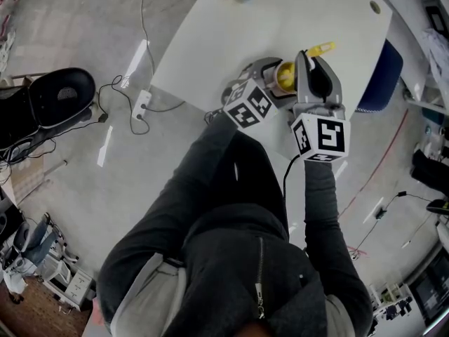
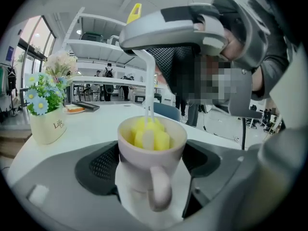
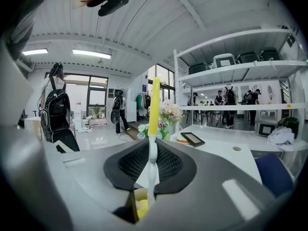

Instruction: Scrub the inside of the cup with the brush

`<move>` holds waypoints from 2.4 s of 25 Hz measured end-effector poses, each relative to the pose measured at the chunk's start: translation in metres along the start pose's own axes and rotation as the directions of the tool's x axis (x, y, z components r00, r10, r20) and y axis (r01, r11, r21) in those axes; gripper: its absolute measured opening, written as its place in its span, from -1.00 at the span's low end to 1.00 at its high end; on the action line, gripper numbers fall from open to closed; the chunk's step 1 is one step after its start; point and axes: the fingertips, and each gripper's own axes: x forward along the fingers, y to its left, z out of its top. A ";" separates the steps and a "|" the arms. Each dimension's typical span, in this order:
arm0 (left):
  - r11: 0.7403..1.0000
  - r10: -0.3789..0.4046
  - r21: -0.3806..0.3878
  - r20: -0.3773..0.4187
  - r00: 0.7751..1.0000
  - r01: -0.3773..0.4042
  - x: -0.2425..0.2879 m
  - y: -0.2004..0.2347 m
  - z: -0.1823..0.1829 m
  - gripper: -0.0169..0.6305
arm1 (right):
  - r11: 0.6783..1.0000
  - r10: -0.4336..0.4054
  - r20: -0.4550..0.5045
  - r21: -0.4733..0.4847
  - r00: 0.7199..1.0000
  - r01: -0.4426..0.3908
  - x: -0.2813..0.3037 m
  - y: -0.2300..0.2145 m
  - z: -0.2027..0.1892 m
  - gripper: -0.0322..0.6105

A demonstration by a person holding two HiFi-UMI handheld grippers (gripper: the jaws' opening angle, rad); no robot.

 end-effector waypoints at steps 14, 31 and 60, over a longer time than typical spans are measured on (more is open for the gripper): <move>1.000 -0.013 -0.022 -0.010 1.000 0.013 -0.003 0.004 -0.002 0.34 | 0.974 -0.056 -0.026 0.217 0.998 0.060 -0.022 -0.031 -0.012 -0.77; 0.992 0.088 -0.105 0.225 0.970 -0.066 -0.086 0.028 0.111 0.06 | 0.976 -0.085 0.115 0.211 0.990 0.059 -0.043 -0.044 0.093 -0.77; 0.972 0.233 -0.114 0.318 0.919 -0.207 -0.103 0.014 0.162 -0.91 | 0.899 -0.391 -0.038 0.198 0.920 0.391 -0.129 -0.087 0.019 -0.77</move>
